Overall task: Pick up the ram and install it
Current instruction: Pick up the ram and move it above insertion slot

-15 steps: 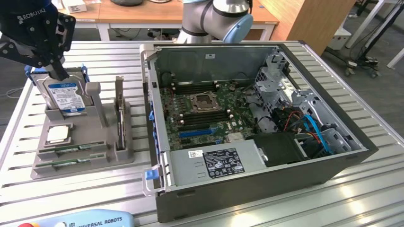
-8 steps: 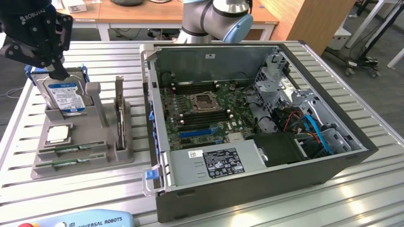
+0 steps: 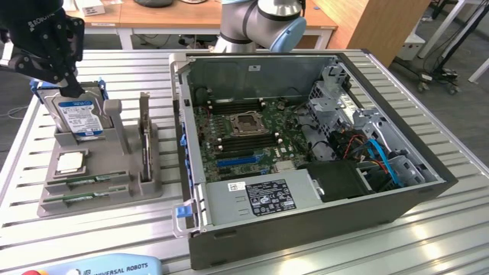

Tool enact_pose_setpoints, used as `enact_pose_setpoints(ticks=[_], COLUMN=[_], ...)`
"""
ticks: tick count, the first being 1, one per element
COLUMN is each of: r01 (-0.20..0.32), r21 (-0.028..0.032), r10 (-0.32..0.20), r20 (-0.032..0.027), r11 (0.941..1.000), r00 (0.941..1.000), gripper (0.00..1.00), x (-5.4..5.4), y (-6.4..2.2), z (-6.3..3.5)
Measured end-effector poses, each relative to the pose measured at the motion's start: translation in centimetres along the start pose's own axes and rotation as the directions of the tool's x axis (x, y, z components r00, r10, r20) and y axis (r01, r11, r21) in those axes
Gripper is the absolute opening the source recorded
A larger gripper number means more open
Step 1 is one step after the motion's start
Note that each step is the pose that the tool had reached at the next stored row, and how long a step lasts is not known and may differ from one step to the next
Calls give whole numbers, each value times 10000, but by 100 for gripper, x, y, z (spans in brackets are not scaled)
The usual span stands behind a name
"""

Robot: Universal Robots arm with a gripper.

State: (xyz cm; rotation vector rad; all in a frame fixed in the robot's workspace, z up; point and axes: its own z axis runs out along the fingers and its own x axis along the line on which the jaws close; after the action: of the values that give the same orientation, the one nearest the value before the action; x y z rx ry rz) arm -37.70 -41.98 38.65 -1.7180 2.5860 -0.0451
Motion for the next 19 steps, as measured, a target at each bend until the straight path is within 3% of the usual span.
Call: enact_pose_setpoints(ticks=[4, 14, 16, 19], r01=[454, 465, 469, 488], r21=[-7, -19, -94, -263], r10=[-454, -465, -469, -490], r20=[19, 20, -9, -70], r11=[9990, 9989, 9989, 9985], r00=[9990, 9989, 9989, 9988], gripper=[10, 10, 10, 10], x=[0, 0, 0, 0], y=[1, 1, 0, 0], z=[7, 9, 8, 8])
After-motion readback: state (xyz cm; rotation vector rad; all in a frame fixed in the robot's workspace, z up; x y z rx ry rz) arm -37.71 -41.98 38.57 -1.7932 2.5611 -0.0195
